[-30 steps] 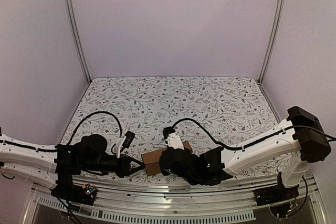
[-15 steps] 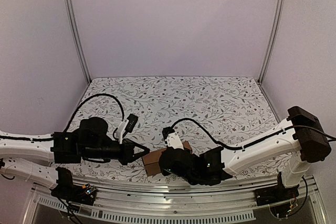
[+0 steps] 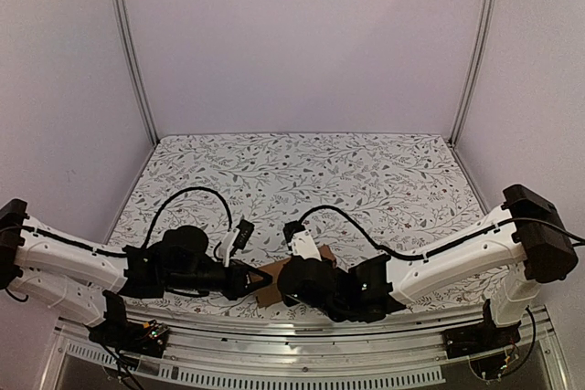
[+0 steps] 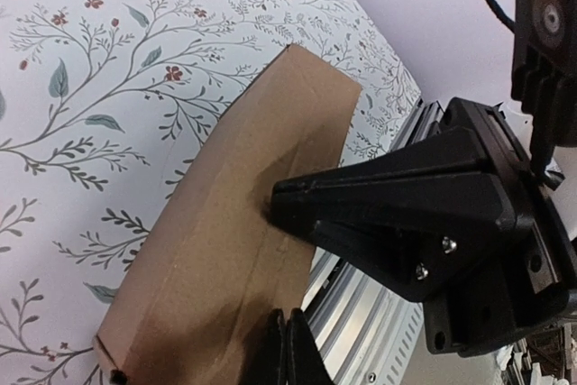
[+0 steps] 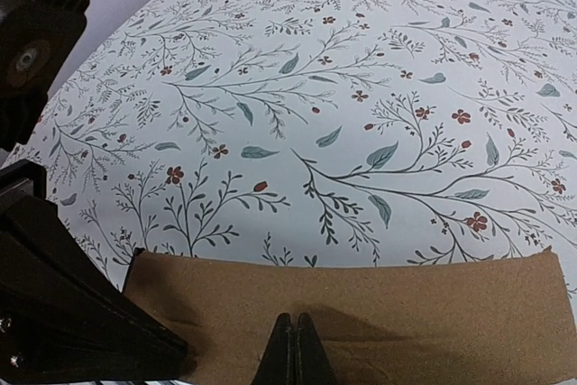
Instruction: Fold the paper box
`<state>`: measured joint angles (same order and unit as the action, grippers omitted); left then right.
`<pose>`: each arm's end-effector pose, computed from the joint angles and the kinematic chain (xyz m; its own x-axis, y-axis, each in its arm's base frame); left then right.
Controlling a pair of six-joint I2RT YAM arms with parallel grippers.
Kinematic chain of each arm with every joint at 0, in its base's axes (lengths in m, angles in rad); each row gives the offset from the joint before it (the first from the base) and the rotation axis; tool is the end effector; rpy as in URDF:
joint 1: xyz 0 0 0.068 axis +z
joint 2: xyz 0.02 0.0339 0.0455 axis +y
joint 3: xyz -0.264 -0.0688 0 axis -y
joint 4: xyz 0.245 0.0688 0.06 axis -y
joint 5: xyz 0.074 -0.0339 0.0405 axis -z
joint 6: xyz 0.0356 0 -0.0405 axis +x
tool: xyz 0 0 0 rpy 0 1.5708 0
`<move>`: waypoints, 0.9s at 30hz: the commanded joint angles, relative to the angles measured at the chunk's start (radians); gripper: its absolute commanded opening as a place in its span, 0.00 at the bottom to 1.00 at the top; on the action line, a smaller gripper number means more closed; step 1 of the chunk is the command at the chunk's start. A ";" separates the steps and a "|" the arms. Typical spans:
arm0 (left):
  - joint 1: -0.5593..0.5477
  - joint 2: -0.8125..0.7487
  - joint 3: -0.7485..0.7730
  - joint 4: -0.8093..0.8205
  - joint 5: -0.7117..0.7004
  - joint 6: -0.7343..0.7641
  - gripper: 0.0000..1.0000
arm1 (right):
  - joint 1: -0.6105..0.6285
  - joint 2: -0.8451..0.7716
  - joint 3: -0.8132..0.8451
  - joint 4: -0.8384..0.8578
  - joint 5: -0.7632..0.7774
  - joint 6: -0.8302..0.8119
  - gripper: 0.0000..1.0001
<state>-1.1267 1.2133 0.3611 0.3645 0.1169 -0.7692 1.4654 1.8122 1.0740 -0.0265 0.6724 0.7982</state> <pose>0.0954 -0.2101 0.1646 -0.7992 0.0719 -0.5967 0.5361 0.5341 -0.6537 0.0618 0.3738 0.1788 -0.5741 -0.1016 -0.8125 -0.4579 0.8624 0.2157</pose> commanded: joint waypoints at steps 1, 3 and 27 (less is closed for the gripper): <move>0.009 0.027 -0.041 -0.092 0.019 -0.004 0.00 | 0.004 0.007 -0.008 -0.095 -0.060 -0.013 0.00; 0.010 0.011 -0.036 -0.113 0.011 0.005 0.00 | 0.000 -0.011 -0.008 -0.098 -0.060 -0.022 0.00; 0.009 0.003 -0.026 -0.154 -0.013 0.034 0.00 | -0.204 -0.436 -0.252 -0.114 -0.255 -0.110 0.00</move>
<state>-1.1259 1.1931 0.3580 0.3428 0.1158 -0.7532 1.2755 1.3895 0.8768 -0.1158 0.4564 0.6712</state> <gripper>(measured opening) 0.003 0.005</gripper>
